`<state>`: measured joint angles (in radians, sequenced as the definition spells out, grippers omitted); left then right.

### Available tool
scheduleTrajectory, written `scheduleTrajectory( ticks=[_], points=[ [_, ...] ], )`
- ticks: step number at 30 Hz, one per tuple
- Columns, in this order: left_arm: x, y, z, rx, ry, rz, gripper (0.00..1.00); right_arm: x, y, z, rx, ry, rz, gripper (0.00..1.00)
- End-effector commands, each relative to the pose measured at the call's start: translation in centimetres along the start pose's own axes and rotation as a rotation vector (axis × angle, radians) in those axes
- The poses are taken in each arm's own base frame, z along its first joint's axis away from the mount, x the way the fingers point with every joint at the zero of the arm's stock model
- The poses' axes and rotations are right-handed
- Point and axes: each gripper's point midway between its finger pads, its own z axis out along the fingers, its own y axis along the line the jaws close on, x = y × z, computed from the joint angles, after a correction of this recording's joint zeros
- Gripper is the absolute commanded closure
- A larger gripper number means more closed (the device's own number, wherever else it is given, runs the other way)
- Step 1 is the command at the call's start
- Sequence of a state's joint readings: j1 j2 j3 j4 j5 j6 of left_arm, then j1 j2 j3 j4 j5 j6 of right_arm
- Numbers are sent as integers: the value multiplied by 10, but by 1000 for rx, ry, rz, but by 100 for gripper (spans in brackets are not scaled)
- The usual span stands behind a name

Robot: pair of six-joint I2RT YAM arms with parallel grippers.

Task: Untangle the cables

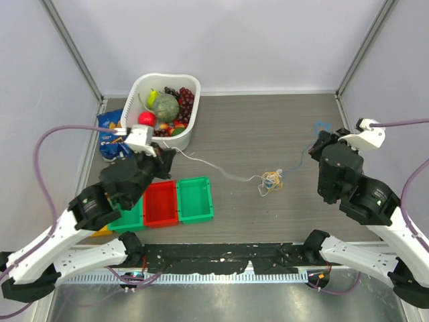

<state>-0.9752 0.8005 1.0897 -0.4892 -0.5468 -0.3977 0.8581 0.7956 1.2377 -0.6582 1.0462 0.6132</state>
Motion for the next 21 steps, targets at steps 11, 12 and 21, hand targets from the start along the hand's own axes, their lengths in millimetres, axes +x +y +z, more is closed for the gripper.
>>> scheduleTrajectory(
  ticks=[11, 12, 21],
  points=[
    [-70, -15, -41, 130, -138, -96, 100, -115, -28, 17, 354, -240, -141, 99],
    [-72, -14, -42, 131, -145, -100, 100, -119, -29, 17, 371, -243, -171, 99],
    [-169, -45, -84, 310, -325, -108, 100, -66, -82, 69, 653, -207, -310, 99]
  ],
)
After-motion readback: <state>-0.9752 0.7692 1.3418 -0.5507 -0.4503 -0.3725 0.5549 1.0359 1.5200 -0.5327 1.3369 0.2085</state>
